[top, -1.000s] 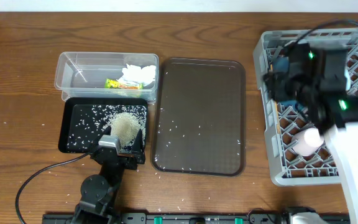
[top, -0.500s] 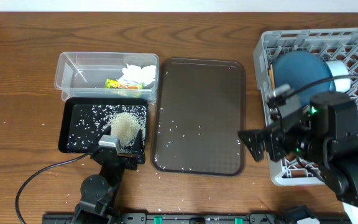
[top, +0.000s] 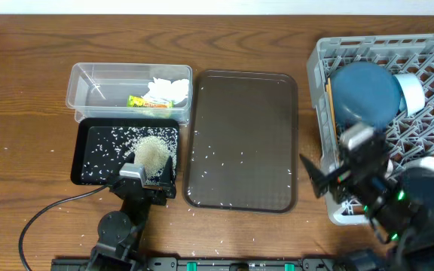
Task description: Sort waste into correct bins and load items into the dishwasher rack
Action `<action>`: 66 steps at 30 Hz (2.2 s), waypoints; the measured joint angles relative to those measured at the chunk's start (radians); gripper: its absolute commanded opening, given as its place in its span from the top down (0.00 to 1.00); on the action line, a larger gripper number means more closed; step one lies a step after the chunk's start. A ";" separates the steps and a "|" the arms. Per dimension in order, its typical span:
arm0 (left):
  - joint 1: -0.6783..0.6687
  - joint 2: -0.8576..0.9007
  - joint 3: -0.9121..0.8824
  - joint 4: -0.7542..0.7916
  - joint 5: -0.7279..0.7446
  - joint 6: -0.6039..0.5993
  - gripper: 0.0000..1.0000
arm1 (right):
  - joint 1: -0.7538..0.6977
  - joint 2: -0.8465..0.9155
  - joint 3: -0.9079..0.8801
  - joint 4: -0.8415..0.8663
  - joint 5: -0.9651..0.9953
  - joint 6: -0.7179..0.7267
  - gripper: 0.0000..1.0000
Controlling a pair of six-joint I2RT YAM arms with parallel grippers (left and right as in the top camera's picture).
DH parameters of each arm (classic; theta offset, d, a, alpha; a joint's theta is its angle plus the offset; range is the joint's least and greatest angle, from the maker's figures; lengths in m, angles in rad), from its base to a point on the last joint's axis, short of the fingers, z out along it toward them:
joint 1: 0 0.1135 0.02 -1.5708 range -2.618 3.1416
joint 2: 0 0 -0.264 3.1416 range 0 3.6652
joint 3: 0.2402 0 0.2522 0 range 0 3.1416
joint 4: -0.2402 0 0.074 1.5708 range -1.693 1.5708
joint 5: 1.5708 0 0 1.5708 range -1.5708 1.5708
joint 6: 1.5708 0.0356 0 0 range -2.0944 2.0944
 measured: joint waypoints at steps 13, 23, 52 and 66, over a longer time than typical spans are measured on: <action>0.000 0.000 0.000 0.001 0.000 0.000 0.08 | 0.000 -0.526 -0.602 0.251 0.000 -0.016 0.01; 0.000 0.000 0.000 0.001 0.000 0.000 0.08 | -0.001 -0.557 -0.771 0.444 0.000 -0.016 0.01; 0.000 0.000 0.000 0.001 0.000 0.000 0.08 | -0.001 -0.558 -0.818 0.554 0.000 -0.016 0.01; 0.000 0.000 0.000 0.001 0.000 0.000 0.08 | -0.001 -0.558 -0.818 0.554 0.000 -0.016 0.01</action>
